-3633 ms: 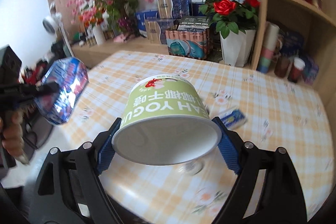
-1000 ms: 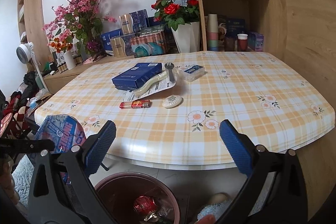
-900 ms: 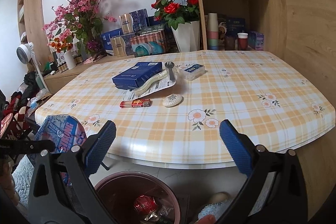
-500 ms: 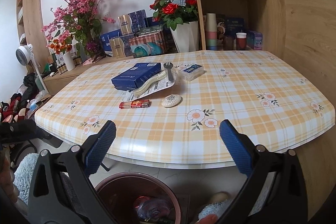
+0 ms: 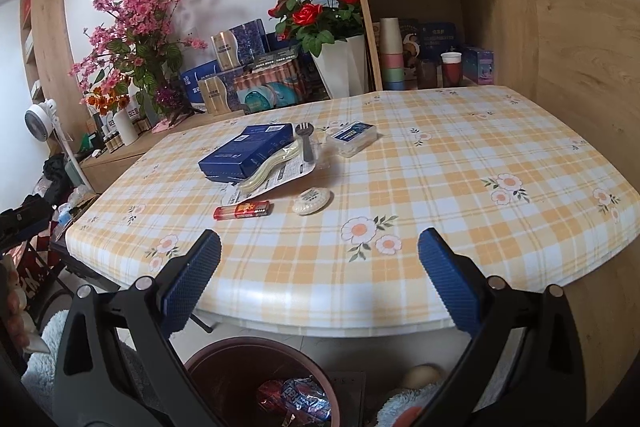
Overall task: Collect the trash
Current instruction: 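Grasp the black spork in its clear wrapper with the right gripper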
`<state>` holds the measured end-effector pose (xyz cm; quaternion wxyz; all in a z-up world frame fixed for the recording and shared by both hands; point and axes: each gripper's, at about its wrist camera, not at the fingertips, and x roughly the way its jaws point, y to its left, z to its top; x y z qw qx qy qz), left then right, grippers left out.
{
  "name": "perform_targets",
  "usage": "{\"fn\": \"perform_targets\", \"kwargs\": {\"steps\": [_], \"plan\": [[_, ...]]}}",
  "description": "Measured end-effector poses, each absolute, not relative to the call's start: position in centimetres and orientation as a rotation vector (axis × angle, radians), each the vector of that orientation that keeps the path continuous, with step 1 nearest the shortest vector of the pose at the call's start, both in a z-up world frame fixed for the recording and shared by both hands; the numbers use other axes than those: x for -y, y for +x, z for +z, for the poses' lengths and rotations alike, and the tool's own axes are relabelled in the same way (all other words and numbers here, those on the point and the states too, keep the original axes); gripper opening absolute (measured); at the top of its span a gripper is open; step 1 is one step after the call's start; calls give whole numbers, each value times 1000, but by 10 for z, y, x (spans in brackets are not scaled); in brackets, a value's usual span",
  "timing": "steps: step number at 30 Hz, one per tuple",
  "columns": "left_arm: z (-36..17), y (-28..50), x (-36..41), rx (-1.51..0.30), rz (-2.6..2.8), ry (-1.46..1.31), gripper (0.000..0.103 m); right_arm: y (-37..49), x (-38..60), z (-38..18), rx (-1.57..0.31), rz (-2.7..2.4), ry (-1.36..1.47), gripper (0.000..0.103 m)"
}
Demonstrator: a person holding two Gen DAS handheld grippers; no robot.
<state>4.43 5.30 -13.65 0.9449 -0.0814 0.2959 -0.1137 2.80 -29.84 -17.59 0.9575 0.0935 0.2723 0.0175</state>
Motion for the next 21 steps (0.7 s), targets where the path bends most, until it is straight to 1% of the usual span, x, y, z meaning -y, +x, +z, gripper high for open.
{"fn": "perform_targets", "kwargs": {"steps": [10,11,12,16,18,21], "plan": [[-124,84,-45,-563,-254,-120,97,97,302,-154,-588,76,57,97],[-125,91,-44,-565,-259,-125,97,106,301,-153,-597,91,49,95],[-126,98,-42,-568,-261,-125,97,117,300,-153,-609,111,38,88],[-132,120,-34,-573,-268,-107,97,166,289,-159,-636,143,-49,75],[-137,133,-29,-581,-281,-102,97,189,283,-166,-651,159,-74,64],[-145,148,-20,-593,-293,-94,97,227,277,-179,-706,189,-54,56]]}}
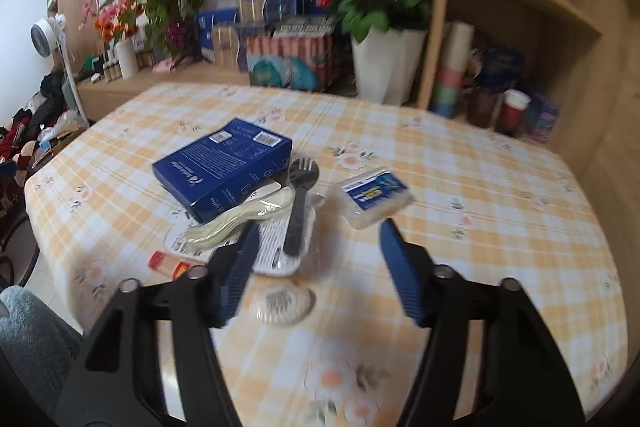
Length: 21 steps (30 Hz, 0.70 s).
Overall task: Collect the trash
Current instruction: 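Grasp the black spork in its clear wrapper with the right gripper, then grasp the red lighter with the left gripper while the right holds the spork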
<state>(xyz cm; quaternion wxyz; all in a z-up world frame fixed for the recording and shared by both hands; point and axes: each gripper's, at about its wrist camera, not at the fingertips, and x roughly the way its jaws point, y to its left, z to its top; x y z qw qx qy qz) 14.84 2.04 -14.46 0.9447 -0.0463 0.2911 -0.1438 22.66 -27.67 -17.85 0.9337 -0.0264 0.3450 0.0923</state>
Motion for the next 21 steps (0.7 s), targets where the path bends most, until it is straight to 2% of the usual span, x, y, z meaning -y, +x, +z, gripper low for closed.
{"fn": "perform_targets", "kwargs": {"steps": [11,13,15,21], "plan": [[-167,187,5,-638,-388,-88,96,291,268,-219,-843,230,90,32],[-169,190,8,-645,-404,-86,93,289,272,-218,-832,231,125,28],[-172,193,11,-659,-419,-87,91,284,277,-216,-820,226,153,18],[-182,194,23,-697,-463,-85,83,263,296,-210,-759,214,214,14]]}}
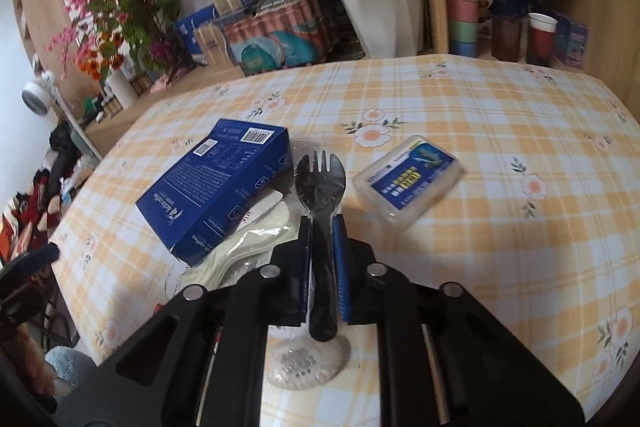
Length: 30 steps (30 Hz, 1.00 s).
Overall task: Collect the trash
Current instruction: 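Grasp the red lighter with the left gripper while the right holds the spork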
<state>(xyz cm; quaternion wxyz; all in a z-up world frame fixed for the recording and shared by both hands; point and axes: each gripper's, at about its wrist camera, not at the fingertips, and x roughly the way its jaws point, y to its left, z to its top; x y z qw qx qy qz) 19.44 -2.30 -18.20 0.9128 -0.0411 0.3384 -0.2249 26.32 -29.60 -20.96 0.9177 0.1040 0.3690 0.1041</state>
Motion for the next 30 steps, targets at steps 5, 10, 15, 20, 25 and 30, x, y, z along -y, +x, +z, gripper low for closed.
{"fn": "perform_targets", "kwargs": {"steps": [5,10,15,20,25,30], "plan": [[-189,193,36,-724,-496,-65,81,241,303,-209,-713,215,201,14],[-191,196,52,-739,-537,-37,79,224,308,-215,-689,207,170,14],[-198,211,57,-787,-557,-100,78,213,317,-219,-661,176,195,14],[-211,216,62,-823,-552,-90,75,208,319,-223,-652,177,205,14],[-220,220,70,-859,-567,-83,73,206,318,-227,-651,194,208,14],[-233,227,75,-898,-575,-69,68,204,319,-229,-650,211,219,14]]}}
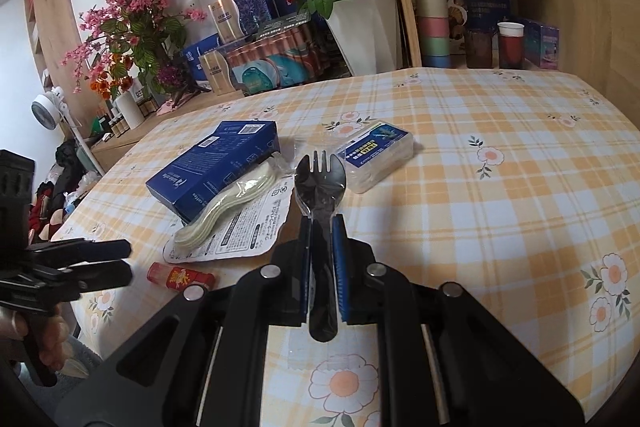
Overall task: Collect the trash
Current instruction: 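Grasp the red lighter with the left gripper while the right holds the spork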
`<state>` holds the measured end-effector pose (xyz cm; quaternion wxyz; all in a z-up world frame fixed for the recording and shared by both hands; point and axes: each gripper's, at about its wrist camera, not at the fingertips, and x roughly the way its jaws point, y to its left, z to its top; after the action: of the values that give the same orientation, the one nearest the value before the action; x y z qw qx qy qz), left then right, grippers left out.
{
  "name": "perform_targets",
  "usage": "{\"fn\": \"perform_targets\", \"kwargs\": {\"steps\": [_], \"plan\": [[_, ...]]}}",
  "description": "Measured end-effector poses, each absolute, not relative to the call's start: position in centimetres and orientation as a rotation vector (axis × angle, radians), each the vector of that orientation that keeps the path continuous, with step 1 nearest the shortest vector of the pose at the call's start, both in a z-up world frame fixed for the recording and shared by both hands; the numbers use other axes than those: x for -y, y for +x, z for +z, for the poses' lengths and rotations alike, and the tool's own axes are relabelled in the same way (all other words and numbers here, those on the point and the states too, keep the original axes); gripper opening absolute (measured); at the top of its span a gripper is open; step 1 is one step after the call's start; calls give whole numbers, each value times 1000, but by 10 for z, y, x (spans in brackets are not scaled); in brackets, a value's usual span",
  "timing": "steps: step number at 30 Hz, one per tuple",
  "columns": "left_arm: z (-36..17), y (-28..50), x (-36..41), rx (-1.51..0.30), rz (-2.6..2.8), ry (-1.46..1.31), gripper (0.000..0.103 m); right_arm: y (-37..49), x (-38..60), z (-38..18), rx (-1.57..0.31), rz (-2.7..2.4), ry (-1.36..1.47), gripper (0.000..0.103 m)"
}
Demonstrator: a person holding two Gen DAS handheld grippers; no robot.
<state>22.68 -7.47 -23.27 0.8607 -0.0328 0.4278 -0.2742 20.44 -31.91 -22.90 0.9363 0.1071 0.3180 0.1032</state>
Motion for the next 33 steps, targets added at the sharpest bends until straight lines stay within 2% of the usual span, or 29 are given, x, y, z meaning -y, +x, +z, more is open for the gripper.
{"fn": "perform_targets", "kwargs": {"steps": [5,11,18,33], "plan": [[-240,238,80,-912,-599,-29,63,205,320,-229,-652,211,219,14],[-249,255,87,-954,-630,4,46,206,320,-230,-657,208,225,14],[-257,248,85,-996,-652,23,45,207,321,-232,-664,208,227,14],[-258,242,110,-963,-605,160,44,206,316,-233,-671,213,201,14]]}}
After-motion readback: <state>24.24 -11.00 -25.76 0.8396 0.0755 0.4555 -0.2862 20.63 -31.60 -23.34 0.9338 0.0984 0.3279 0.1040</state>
